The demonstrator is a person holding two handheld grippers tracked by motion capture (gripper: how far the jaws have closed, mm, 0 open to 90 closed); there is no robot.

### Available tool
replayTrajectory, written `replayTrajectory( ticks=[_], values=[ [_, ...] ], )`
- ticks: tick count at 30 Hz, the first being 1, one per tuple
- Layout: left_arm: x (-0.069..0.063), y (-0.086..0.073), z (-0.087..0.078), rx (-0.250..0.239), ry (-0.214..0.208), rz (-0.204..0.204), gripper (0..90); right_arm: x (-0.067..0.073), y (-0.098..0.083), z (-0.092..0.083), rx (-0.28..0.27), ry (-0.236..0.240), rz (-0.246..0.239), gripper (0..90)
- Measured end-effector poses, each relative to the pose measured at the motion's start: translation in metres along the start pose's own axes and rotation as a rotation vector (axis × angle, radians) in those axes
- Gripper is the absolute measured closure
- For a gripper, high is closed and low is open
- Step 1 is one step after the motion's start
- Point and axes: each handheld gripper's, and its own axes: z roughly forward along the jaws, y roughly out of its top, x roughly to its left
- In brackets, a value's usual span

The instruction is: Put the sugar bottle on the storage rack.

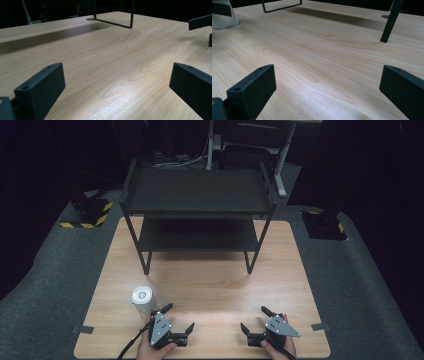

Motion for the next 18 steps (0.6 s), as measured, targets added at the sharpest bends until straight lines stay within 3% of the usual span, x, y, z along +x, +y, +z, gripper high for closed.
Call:
replayTrajectory(
  ticks=[15, 18],
  values=[
    [-0.0008, -0.0004, -0.0003, -0.002, -0.001, 0.008, 0.5, -0.0008, -0.0006, -0.0003, -0.003, 0.008, -0.008, 0.4],
    [-0.0027, -0.0013, -0.0009, -0.009, 0.004, 0.028, 0.5, -0.0013, -0.0006, -0.0003, -0.003, 0.012, -0.013, 0.3]
  ],
)
